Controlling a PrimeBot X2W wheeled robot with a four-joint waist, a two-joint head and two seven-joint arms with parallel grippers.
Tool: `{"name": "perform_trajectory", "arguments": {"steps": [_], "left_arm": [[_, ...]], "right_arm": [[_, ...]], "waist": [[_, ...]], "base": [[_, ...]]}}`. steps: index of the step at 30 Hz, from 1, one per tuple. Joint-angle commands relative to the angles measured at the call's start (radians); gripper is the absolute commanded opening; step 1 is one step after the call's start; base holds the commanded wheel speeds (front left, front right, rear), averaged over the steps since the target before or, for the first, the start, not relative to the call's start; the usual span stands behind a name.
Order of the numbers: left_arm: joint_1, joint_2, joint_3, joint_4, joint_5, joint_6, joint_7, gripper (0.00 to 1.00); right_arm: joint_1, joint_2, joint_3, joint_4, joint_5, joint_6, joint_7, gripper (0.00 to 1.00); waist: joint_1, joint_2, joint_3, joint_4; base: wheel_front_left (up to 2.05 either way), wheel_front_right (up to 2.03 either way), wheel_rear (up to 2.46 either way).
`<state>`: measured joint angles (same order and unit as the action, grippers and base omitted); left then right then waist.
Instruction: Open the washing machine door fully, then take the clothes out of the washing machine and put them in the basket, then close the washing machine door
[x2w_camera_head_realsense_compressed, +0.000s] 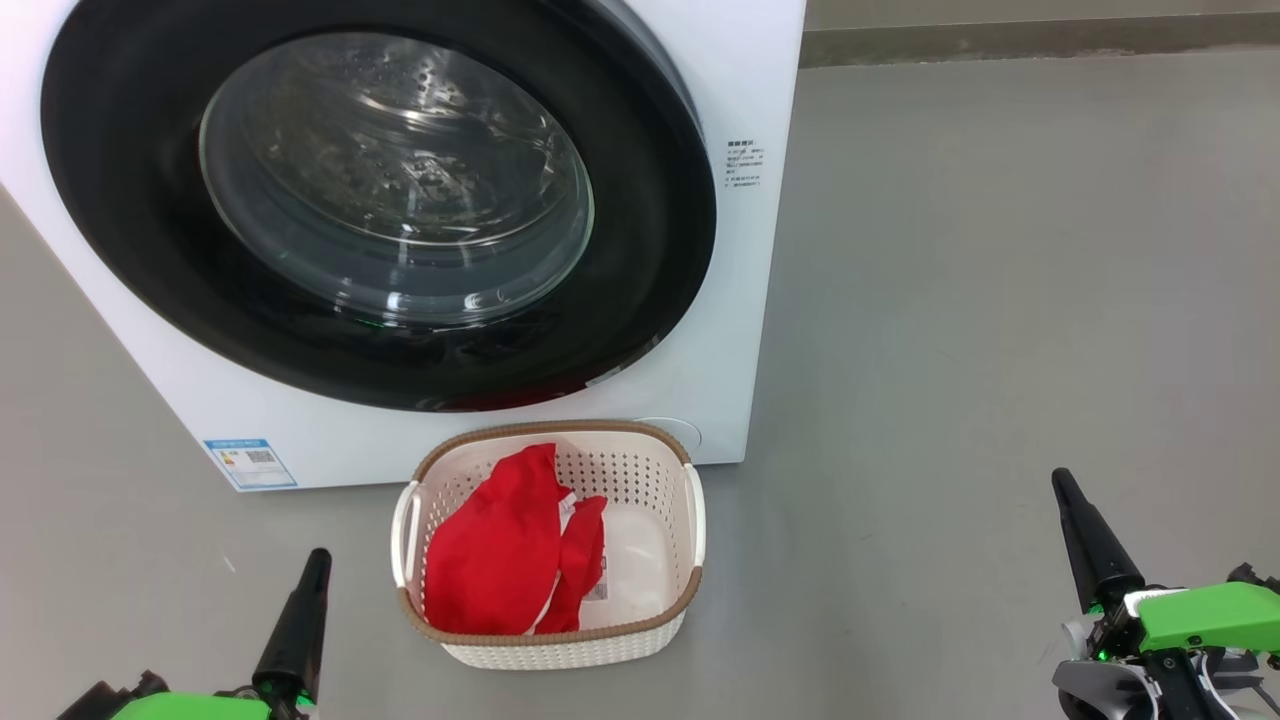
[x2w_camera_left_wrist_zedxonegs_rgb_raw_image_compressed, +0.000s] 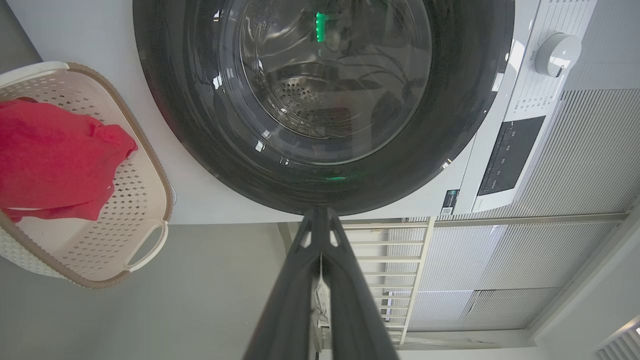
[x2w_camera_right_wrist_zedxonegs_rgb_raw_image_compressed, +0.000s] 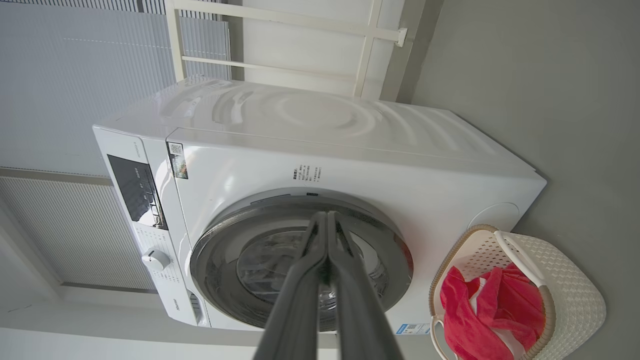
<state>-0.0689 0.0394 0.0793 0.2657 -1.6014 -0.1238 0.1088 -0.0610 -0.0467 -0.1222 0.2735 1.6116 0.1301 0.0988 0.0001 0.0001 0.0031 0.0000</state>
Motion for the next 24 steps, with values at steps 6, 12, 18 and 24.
{"name": "perform_trajectory", "arguments": {"steps": [6, 12, 18, 24], "left_arm": [[-0.039, 0.011, 0.035, -0.021, -0.007, -0.007, 0.005, 0.0], [-0.039, 0.011, 0.035, -0.021, -0.007, -0.007, 0.005, 0.0], [-0.039, 0.011, 0.035, -0.021, -0.007, -0.007, 0.005, 0.0], [-0.039, 0.011, 0.035, -0.021, -0.007, -0.007, 0.005, 0.0]], "right_arm": [[-0.046, -0.009, 0.015, -0.029, 0.003, 0.001, 0.009, 0.0], [-0.046, -0.009, 0.015, -0.029, 0.002, 0.001, 0.009, 0.0], [-0.046, -0.008, 0.014, -0.029, 0.002, 0.001, 0.01, 0.0], [-0.046, -0.008, 0.013, -0.029, 0.001, 0.001, 0.01, 0.0]], "waist": [[0.0, -0.0001, 0.0, 0.0], [0.0, -0.0001, 0.0, 0.0], [0.0, -0.0001, 0.0, 0.0], [0.0, -0.0001, 0.0, 0.0]], "base": [[0.0, 0.0, 0.0], [0.0, 0.0, 0.0], [0.0, 0.0, 0.0], [0.0, 0.0, 0.0]]}}
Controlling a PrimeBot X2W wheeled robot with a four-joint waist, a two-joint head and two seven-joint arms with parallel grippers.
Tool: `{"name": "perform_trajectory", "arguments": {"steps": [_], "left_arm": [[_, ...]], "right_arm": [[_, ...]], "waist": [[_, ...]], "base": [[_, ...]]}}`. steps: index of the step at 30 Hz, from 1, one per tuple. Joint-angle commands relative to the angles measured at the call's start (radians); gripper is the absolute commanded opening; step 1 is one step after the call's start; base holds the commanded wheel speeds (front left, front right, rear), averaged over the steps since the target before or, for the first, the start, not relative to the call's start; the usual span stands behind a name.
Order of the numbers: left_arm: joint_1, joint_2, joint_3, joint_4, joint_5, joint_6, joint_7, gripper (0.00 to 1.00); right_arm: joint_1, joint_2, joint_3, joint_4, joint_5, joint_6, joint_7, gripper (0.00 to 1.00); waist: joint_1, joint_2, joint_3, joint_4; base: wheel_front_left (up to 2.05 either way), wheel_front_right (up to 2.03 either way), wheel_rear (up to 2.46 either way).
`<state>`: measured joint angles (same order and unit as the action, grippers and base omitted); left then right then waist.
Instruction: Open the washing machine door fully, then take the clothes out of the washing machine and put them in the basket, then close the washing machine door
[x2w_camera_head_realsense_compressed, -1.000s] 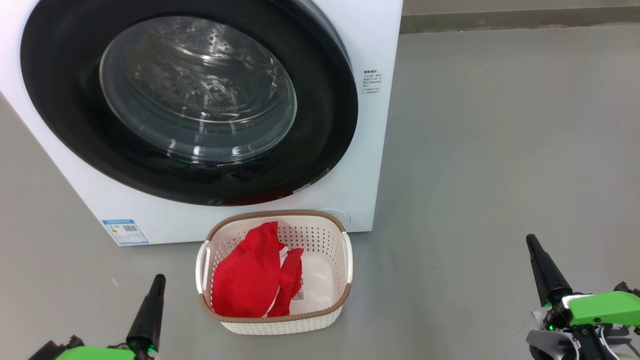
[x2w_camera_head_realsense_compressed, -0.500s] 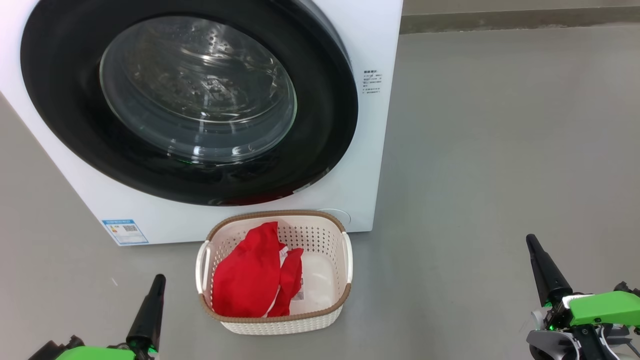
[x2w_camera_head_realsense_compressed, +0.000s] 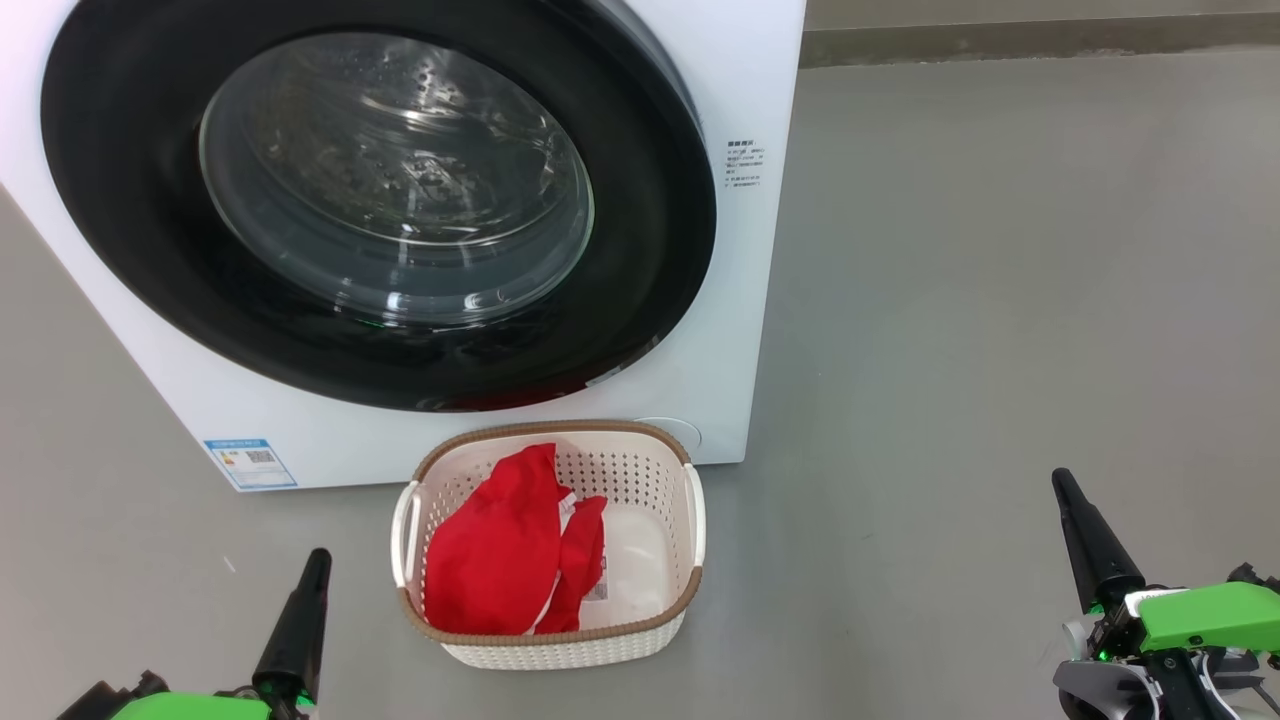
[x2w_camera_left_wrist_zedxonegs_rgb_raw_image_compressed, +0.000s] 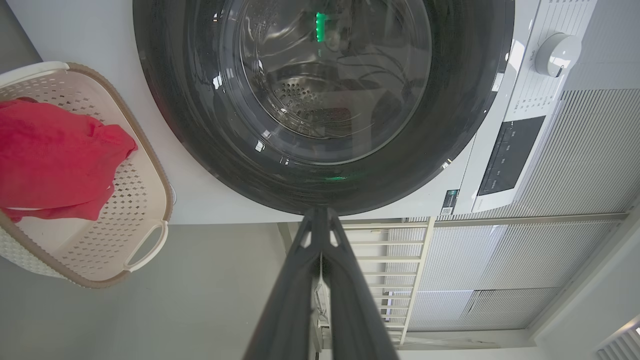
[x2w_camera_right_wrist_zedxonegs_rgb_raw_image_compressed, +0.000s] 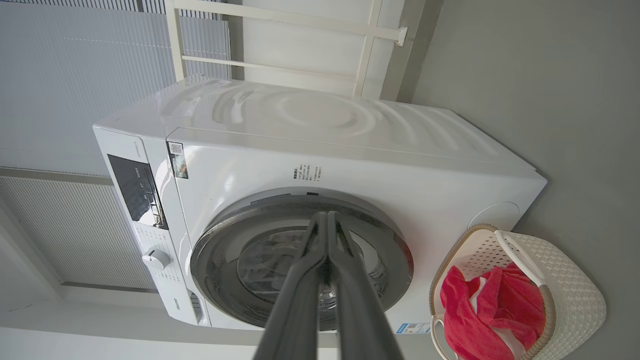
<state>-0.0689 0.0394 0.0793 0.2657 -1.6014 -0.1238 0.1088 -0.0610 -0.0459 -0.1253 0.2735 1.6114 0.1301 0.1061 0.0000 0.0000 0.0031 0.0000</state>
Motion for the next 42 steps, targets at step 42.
{"name": "perform_trajectory", "arguments": {"steps": [42], "left_arm": [[-0.039, 0.011, 0.035, -0.021, -0.007, -0.007, 0.004, 0.0]], "right_arm": [[-0.047, -0.007, 0.014, -0.029, -0.001, 0.001, 0.005, 0.0]], "waist": [[0.0, 0.0, 0.0, 0.0]], "base": [[0.0, 0.0, 0.0]]}}
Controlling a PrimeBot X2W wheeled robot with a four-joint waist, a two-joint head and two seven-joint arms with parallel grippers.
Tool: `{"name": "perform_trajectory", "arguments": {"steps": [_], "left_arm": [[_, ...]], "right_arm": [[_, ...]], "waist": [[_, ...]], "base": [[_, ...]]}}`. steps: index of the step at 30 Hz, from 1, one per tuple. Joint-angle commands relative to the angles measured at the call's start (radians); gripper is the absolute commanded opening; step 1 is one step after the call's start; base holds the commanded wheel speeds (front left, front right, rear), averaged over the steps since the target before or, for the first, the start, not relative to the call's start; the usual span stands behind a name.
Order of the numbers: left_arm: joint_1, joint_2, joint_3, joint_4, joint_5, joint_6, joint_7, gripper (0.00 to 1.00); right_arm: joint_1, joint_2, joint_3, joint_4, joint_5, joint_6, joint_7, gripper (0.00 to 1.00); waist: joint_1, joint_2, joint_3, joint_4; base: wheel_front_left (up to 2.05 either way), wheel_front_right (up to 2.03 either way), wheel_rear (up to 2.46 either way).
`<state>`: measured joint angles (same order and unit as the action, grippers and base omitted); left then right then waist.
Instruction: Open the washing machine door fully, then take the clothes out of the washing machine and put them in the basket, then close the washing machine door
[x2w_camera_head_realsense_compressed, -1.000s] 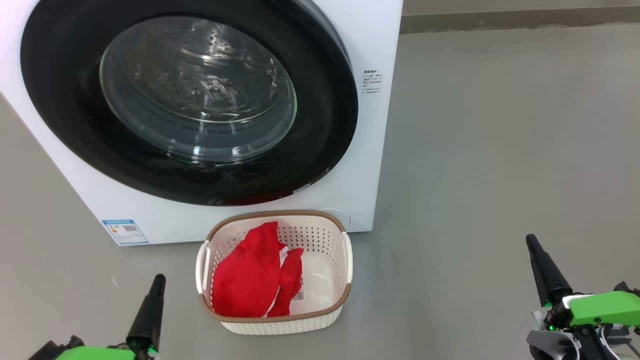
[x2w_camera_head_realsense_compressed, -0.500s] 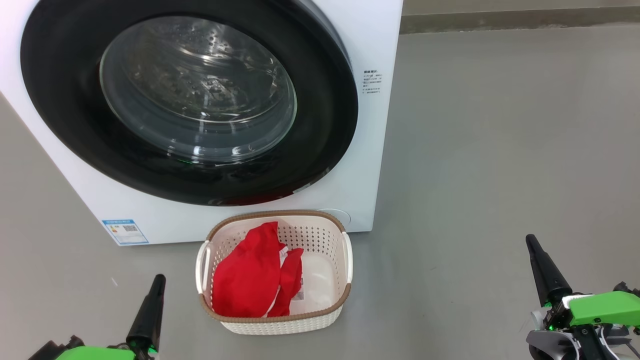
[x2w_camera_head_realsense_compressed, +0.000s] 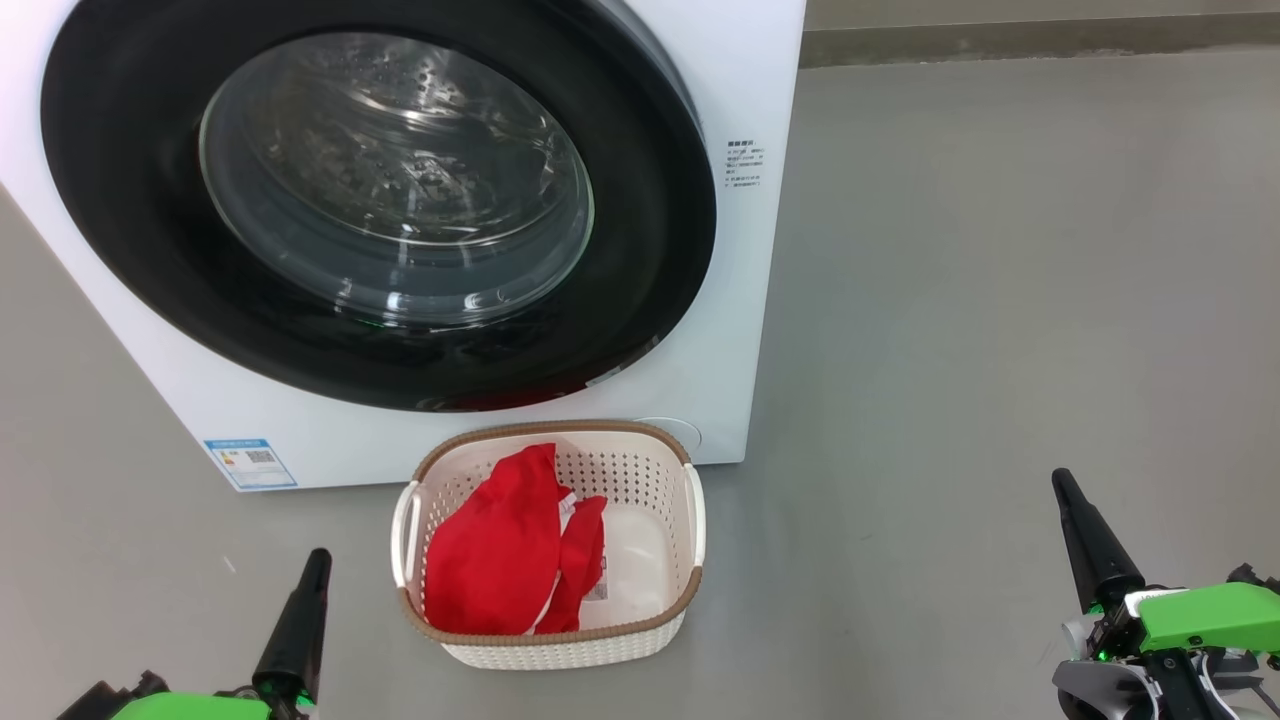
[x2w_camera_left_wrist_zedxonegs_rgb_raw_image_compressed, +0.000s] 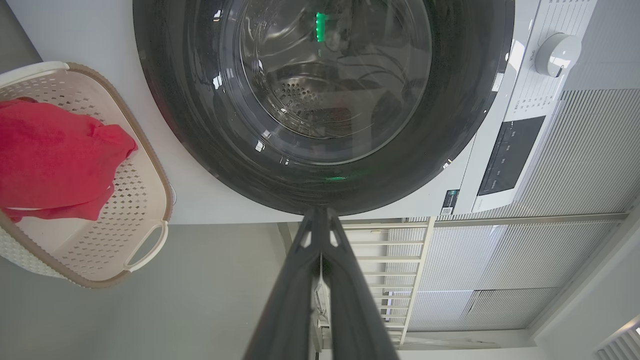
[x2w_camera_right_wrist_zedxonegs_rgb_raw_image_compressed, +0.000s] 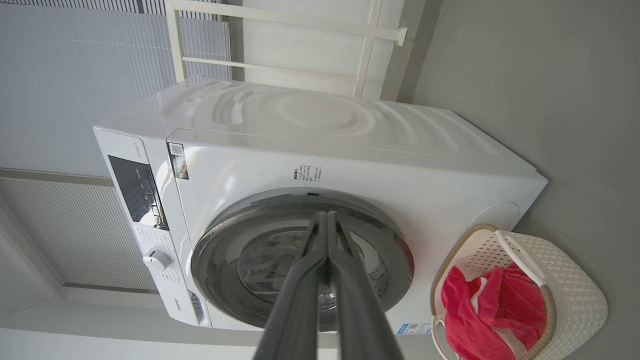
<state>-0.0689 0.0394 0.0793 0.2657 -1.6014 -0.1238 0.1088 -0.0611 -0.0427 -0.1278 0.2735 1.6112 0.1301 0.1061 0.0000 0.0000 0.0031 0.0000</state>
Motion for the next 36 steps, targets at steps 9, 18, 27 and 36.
{"name": "perform_trajectory", "arguments": {"steps": [9, 18, 27, 36], "left_arm": [[-0.039, 0.011, 0.035, -0.021, -0.007, -0.007, 0.004, 0.0], [-0.039, 0.011, 0.034, -0.021, -0.007, -0.007, 0.004, 0.0], [-0.039, 0.011, 0.034, -0.021, -0.007, -0.007, 0.004, 0.0], [-0.039, 0.011, 0.034, -0.021, -0.007, -0.007, 0.004, 0.0]], "right_arm": [[-0.047, -0.01, 0.016, -0.029, -0.001, 0.001, 0.006, 0.0], [-0.047, -0.009, 0.015, -0.029, -0.002, 0.001, 0.006, 0.0], [-0.047, -0.009, 0.015, -0.029, -0.002, 0.001, 0.006, 0.0], [-0.047, -0.009, 0.015, -0.029, -0.002, 0.001, 0.007, 0.0]], "waist": [[0.0, 0.0, 0.0, 0.0], [0.0, 0.0, 0.0, 0.0], [0.0, 0.0, 0.0, 0.0], [0.0, 0.0, 0.0, 0.0]], "base": [[0.0, 0.0, 0.0], [0.0, 0.0, 0.0], [0.0, 0.0, 0.0], [0.0, 0.0, 0.0]]}}
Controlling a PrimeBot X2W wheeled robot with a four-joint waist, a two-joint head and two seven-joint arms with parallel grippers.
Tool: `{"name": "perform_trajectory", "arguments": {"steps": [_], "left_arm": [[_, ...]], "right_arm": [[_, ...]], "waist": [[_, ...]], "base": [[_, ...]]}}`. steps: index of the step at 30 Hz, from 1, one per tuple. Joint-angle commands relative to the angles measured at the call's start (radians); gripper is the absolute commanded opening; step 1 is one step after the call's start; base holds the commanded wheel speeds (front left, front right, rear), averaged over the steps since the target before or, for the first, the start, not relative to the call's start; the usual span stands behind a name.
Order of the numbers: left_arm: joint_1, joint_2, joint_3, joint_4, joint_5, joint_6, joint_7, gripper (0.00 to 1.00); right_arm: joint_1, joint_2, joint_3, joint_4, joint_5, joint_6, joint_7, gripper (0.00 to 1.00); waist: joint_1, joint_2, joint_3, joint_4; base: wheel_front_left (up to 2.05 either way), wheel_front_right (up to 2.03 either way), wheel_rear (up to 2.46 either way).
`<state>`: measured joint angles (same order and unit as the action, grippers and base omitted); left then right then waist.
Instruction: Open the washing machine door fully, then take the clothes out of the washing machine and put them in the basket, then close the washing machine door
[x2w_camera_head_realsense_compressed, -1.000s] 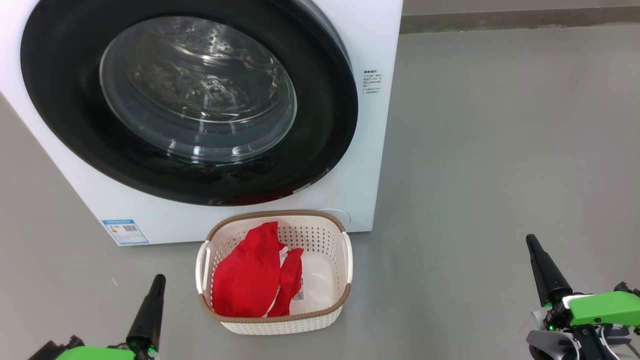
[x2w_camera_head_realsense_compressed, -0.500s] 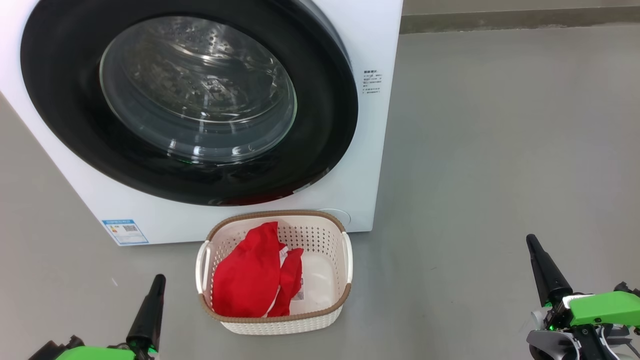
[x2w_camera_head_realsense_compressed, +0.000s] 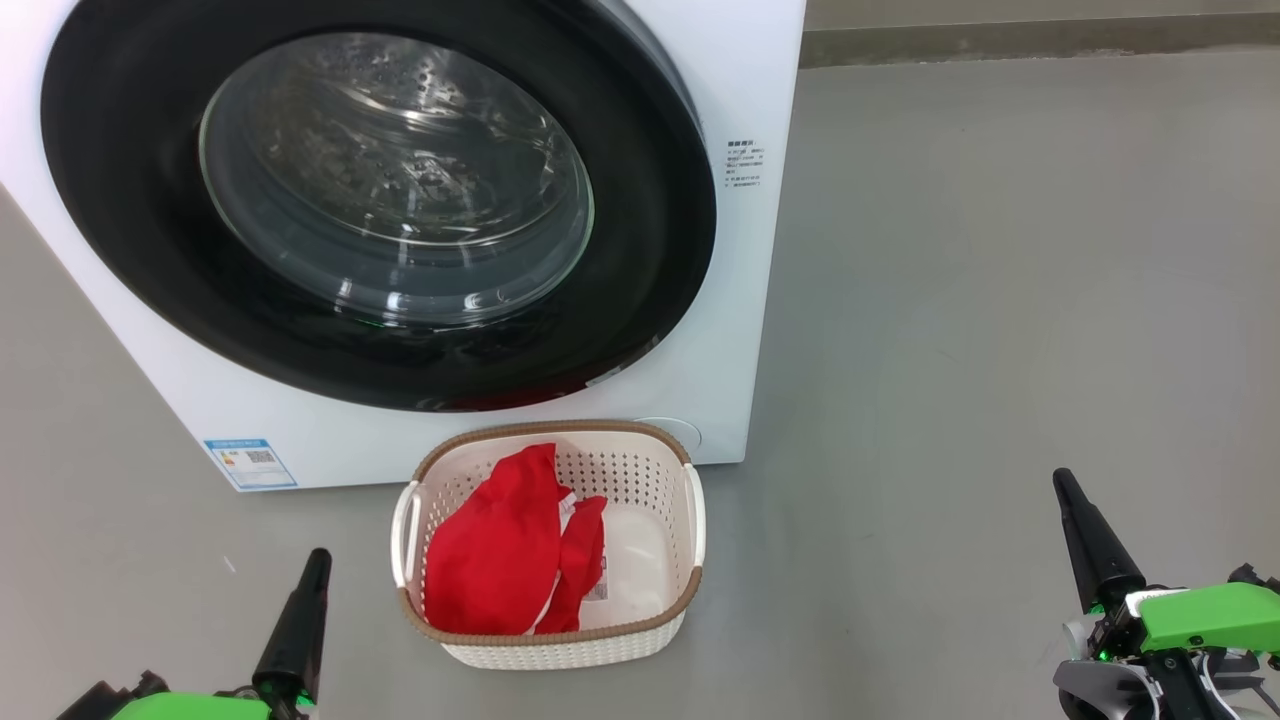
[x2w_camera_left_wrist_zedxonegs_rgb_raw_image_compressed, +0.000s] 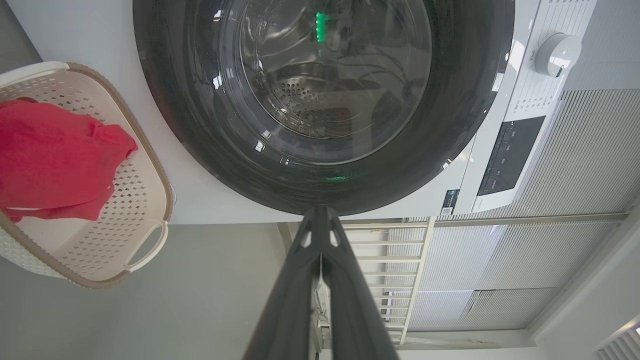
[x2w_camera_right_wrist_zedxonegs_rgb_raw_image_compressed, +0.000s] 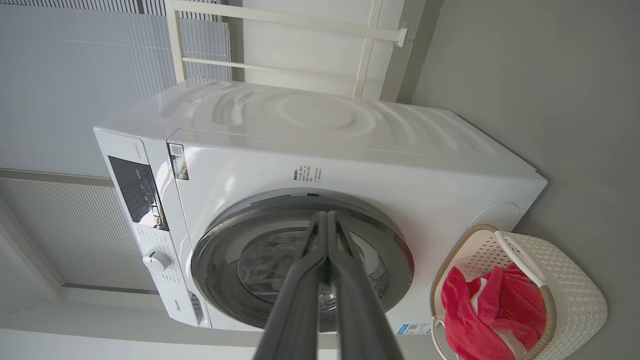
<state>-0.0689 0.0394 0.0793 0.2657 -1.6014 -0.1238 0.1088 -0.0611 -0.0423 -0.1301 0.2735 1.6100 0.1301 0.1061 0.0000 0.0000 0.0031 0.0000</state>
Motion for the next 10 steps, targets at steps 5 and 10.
{"name": "perform_trajectory", "arguments": {"steps": [5, 10], "left_arm": [[-0.039, 0.011, 0.034, -0.021, -0.007, -0.007, 0.004, 0.0], [-0.039, 0.011, 0.034, -0.021, -0.007, -0.007, 0.004, 0.0]], "right_arm": [[-0.047, -0.009, 0.017, -0.029, -0.001, 0.001, 0.007, 0.0], [-0.047, -0.009, 0.017, -0.029, -0.001, 0.001, 0.007, 0.0]], "waist": [[0.0, 0.0, 0.0, 0.0], [0.0, 0.0, 0.0, 0.0]], "base": [[0.0, 0.0, 0.0], [0.0, 0.0, 0.0]]}}
